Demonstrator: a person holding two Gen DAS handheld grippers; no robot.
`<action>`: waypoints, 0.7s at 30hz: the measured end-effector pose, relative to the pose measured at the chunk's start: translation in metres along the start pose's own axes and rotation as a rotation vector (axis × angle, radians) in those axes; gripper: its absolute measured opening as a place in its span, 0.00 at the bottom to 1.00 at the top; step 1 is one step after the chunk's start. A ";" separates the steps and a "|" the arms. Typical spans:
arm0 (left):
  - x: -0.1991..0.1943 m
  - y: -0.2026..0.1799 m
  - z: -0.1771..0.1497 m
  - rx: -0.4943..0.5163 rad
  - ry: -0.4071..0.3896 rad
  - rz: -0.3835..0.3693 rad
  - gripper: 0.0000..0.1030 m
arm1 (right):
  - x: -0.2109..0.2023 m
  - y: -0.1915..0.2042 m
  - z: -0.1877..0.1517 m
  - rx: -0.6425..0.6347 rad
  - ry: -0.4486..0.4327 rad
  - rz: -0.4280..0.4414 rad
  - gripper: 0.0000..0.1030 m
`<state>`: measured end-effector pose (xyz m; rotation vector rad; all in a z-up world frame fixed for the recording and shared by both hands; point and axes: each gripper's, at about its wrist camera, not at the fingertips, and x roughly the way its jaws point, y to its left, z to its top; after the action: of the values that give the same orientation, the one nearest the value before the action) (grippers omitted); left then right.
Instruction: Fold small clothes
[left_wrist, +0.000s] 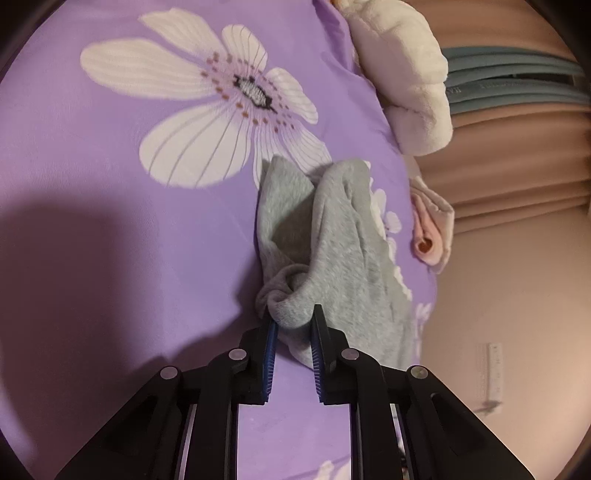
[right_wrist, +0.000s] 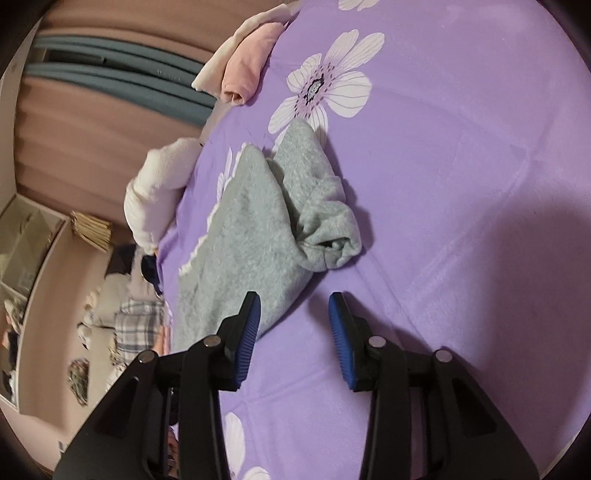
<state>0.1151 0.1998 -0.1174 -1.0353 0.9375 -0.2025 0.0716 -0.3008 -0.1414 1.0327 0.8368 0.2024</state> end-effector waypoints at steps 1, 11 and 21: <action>-0.001 -0.005 0.002 0.029 -0.004 0.026 0.16 | 0.001 -0.001 0.001 0.014 -0.002 0.006 0.38; -0.004 -0.026 0.007 0.233 -0.019 0.211 0.16 | 0.014 0.012 0.017 -0.043 -0.048 -0.082 0.10; -0.008 -0.015 0.009 0.233 -0.001 0.174 0.11 | 0.015 0.006 0.032 -0.047 -0.052 -0.158 0.08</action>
<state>0.1205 0.2023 -0.0994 -0.7357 0.9734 -0.1616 0.1053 -0.3111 -0.1361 0.9198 0.8580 0.0609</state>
